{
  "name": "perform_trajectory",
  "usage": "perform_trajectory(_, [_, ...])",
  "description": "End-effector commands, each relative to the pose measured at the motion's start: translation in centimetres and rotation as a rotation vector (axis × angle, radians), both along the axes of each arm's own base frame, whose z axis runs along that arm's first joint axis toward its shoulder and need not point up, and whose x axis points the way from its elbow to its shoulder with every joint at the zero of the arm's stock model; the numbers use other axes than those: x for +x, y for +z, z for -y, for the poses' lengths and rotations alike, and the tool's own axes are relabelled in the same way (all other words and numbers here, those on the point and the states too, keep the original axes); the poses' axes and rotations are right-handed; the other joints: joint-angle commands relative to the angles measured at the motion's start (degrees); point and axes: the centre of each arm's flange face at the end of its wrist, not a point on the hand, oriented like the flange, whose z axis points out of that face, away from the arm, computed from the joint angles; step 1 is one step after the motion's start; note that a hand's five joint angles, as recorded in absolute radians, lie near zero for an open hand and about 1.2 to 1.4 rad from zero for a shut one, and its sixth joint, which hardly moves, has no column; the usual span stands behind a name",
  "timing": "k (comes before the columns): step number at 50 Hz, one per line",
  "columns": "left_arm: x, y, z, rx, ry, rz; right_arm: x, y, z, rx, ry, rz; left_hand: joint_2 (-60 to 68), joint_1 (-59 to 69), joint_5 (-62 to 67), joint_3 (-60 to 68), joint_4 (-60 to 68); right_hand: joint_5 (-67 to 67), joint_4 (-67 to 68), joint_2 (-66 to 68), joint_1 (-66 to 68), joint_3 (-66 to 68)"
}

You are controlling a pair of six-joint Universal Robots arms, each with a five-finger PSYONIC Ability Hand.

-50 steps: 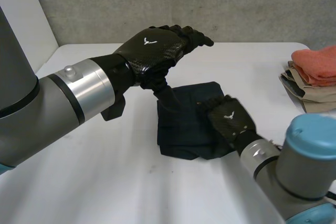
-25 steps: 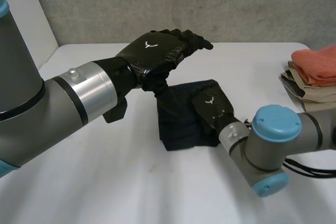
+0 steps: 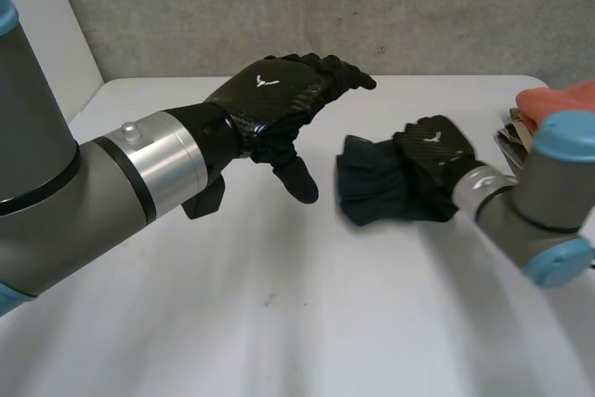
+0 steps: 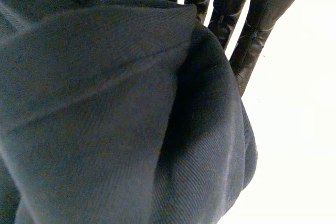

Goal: Fold the laundry.

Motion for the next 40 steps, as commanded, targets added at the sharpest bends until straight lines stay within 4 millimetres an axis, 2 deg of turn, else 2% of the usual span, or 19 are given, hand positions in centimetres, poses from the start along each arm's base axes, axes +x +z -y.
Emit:
perform_trajectory(1, [0.0, 0.0, -0.1, 0.000, -0.001, -0.002, -2.7, 1.4, 1.6, -0.005, 0.060, 0.030, 0.09, 0.87, -0.74, -0.38, 0.09, 18.21, 12.51, 13.01, 28.50, 13.45])
perform_trajectory(5, [-0.1, 0.0, 0.0, -0.001, -0.001, -0.002, -2.9, 3.3, 3.2, -0.097, 0.069, 0.053, 0.09, 0.87, -0.74, -0.38, 0.09, 18.21, 12.51, 13.01, 28.50, 13.45])
perform_trajectory(10, [0.0, 0.0, 0.0, 0.000, -0.001, -0.002, -3.4, 7.7, 6.1, -0.239, 0.058, 0.145, 0.09, 0.87, -0.74, -0.38, 0.09, 18.21, 12.51, 13.01, 28.50, 13.45])
perform_trajectory(11, [0.0, 0.0, 0.0, 0.000, -0.001, -0.002, -4.2, 9.4, 7.4, -0.288, 0.046, 0.193, 0.09, 0.87, -0.74, -0.38, 0.09, 18.21, 12.51, 13.01, 28.50, 13.45])
perform_trajectory(14, [-0.1, 0.0, -0.1, 0.003, -0.002, -0.003, -5.6, 11.6, 9.0, -0.349, 0.035, 0.263, 0.09, 0.87, -0.74, -0.38, 0.09, 18.21, 12.51, 13.01, 28.50, 13.45])
perform_trajectory(15, [0.0, 0.0, -0.1, 0.002, -0.002, -0.004, -6.6, 13.1, 10.0, -0.391, 0.030, 0.300, 0.09, 0.87, -0.74, -0.38, 0.09, 18.21, 12.51, 13.01, 28.50, 13.45])
perform_trajectory(18, [0.0, 0.2, -0.2, -0.002, -0.002, -0.006, -9.1, 15.1, 11.6, -0.443, 0.011, 0.348, 0.09, 0.88, -0.73, -0.38, 0.09, 18.21, 12.51, 13.01, 28.50, 13.45])
perform_trajectory(19, [0.0, 0.2, -0.2, -0.002, -0.002, -0.008, -10.8, 16.1, 12.5, -0.468, 0.004, 0.371, 0.09, 0.87, -0.74, -0.38, 0.09, 18.21, 12.51, 13.01, 28.50, 13.45])
perform_trajectory(23, [0.0, 0.2, -0.2, -0.001, -0.002, -0.007, -13.8, 17.1, 14.3, -0.494, 0.018, 0.391, 0.09, 0.87, -0.74, -0.38, 0.09, 18.21, 12.51, 13.01, 28.50, 13.45])
perform_trajectory(25, [0.0, 0.3, -0.2, -0.003, -0.002, -0.009, -14.8, 16.8, 14.9, -0.485, 0.031, 0.384, 0.09, 0.87, -0.74, -0.38, 0.09, 18.21, 12.51, 13.01, 28.50, 13.45])
perform_trajectory(27, [0.0, 0.2, -0.3, -0.002, -0.004, -0.008, -17.0, 15.9, 15.8, -0.488, 0.036, 0.349, 0.09, 0.87, -0.74, -0.38, 0.09, 18.21, 12.51, 13.01, 28.50, 13.45])
perform_trajectory(29, [0.0, 0.2, -0.3, 0.003, -0.005, -0.011, -18.4, 15.0, 16.4, -0.487, 0.038, 0.330, 0.09, 0.87, -0.74, -0.38, 0.09, 18.21, 12.51, 13.01, 28.50, 13.45])
perform_trajectory(30, [0.0, 0.2, -0.4, 0.007, -0.006, -0.013, -19.7, 14.0, 16.8, -0.484, 0.036, 0.314, 0.09, 0.87, -0.74, -0.38, 0.09, 18.21, 12.51, 13.01, 28.50, 13.45])
perform_trajectory(33, [-0.1, 0.3, -0.5, 0.023, -0.009, -0.024, -21.5, 12.4, 17.4, -0.484, 0.037, 0.290, 0.09, 0.87, -0.74, -0.38, 0.09, 18.21, 12.51, 13.01, 28.50, 13.45])
perform_trajectory(34, [-0.1, 0.3, -0.5, 0.028, -0.008, -0.026, -23.1, 11.3, 17.7, -0.492, 0.022, 0.274, 0.25, 1.04, -0.57, -0.21, 0.25, 18.21, 12.51, 13.01, 28.50, 13.45])
perform_trajectory(37, [-0.1, 0.3, -0.6, 0.034, -0.009, -0.032, -25.9, 9.7, 18.0, -0.491, -0.014, 0.255, 0.25, 1.04, -0.57, -0.21, 0.25, 18.21, 12.51, 13.01, 28.50, 13.45])
perform_trajectory(38, [-0.1, 0.3, -0.6, 0.035, -0.009, -0.031, -27.5, 8.4, 18.1, -0.474, -0.031, 0.246, 0.25, 1.04, -0.57, -0.21, 0.25, 18.21, 12.51, 13.01, 28.50, 13.45])
perform_trajectory(40, [-0.1, 0.3, -0.6, 0.035, -0.009, -0.031, -28.5, 6.8, 18.2, -0.447, -0.038, 0.243, 0.25, 1.04, -0.57, -0.21, 0.25, 18.21, 12.51, 13.01, 28.50, 13.45])
